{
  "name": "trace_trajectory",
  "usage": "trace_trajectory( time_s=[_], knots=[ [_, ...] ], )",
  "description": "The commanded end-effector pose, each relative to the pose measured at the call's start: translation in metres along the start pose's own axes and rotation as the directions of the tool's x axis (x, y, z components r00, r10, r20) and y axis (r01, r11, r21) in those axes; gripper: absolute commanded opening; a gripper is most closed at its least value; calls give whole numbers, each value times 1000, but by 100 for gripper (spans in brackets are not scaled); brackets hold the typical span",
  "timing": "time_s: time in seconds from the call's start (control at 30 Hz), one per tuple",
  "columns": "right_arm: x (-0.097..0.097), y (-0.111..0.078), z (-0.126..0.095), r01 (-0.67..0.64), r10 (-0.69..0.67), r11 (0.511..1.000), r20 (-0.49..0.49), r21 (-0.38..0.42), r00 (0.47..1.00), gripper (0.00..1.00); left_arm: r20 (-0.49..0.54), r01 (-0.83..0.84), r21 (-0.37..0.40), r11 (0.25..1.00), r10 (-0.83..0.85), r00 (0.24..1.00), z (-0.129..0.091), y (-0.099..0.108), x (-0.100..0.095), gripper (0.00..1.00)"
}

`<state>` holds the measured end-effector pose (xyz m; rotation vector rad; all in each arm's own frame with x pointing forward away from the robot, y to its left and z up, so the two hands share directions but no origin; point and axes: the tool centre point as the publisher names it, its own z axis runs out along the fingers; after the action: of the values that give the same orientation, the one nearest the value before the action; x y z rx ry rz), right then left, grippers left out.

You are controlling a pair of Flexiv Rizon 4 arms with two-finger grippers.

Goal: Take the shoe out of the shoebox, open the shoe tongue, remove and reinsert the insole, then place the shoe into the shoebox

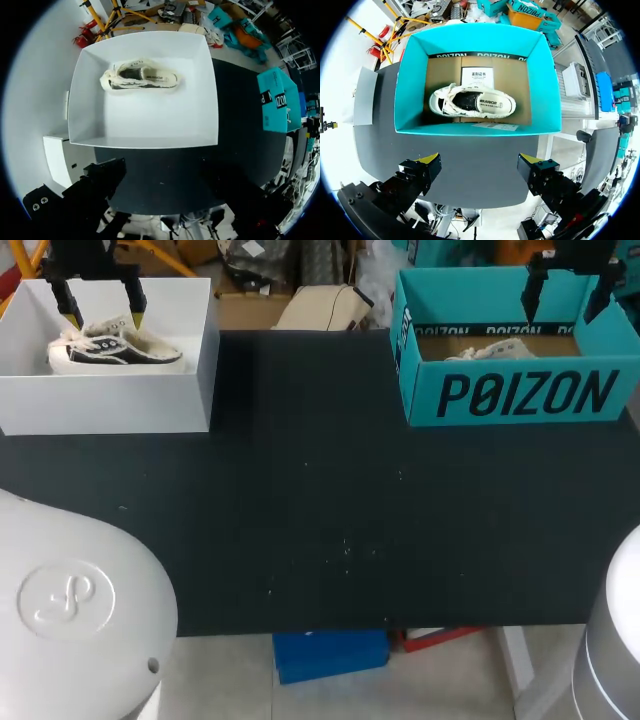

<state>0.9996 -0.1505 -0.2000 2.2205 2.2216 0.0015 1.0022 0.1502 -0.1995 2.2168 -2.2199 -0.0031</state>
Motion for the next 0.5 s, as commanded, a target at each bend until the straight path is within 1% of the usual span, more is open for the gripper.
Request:
trace_trajectory(
  time_s=[0.03, 0.07, 0.1, 0.13, 0.17, 0.2, 0.27, 0.33, 0.4, 0.43, 0.47, 0.5],
  knots=[
    [0, 0, 0, 0, 0, 1000, 0, 0, 1000, 100, 0, 0, 0, 1000, 0, 1000, 0, 0, 0, 100],
    [0, 0, 0, 0, 0, 1000, 0, 0, 1000, 100, 0, 0, 0, 1000, 0, 1000, 0, 0, 0, 100],
    [0, 0, 0, 0, 0, 1000, 0, 0, 1000, 100, 13, -55, 16, 998, 55, 998, -1, -1, 2, 100],
    [0, 0, 0, 0, 0, 1000, 0, 0, 1000, 100, 42, -157, 35, 987, 156, 987, -2, -3, 5, 100],
    [0, 0, 0, 0, 0, 1000, 0, 0, 1000, 100, 41, -230, 38, 972, 229, 973, -2, -5, 7, 100],
    [0, 0, 0, 0, 0, 1000, 0, 0, 1000, 100, 37, -325, 42, 945, 323, 946, -2, -7, 10, 100],
    [0, 0, 0, 0, 0, 1000, 0, 0, 1000, 100, 26, -440, 65, 896, 439, 898, -3, -9, 13, 100],
    [0, 0, 0, 0, 0, 1000, 0, 0, 1000, 100, 51, -614, 108, 782, 612, 789, -7, -12, 17, 100],
    [0, 0, 0, 0, 0, 1000, 0, 0, 1000, 100, 47, -787, 155, 597, 791, 609, -10, -12, 22, 100],
    [0, 0, 0, 0, 0, 1000, 0, 0, 1000, 100, 65, -867, 169, 468, 873, 484, -12, -10, 23, 100],
    [0, 0, 0, 0, 0, 1000, 0, 0, 1000, 100, 79, -937, 176, 302, 944, 319, -14, -6, 24, 100],
    [0, 0, 0, 0, 0, 1000, 0, 0, 1000, 100, 79, -937, 176, 302, 944, 319, -14, -6, 24, 100]
  ],
)
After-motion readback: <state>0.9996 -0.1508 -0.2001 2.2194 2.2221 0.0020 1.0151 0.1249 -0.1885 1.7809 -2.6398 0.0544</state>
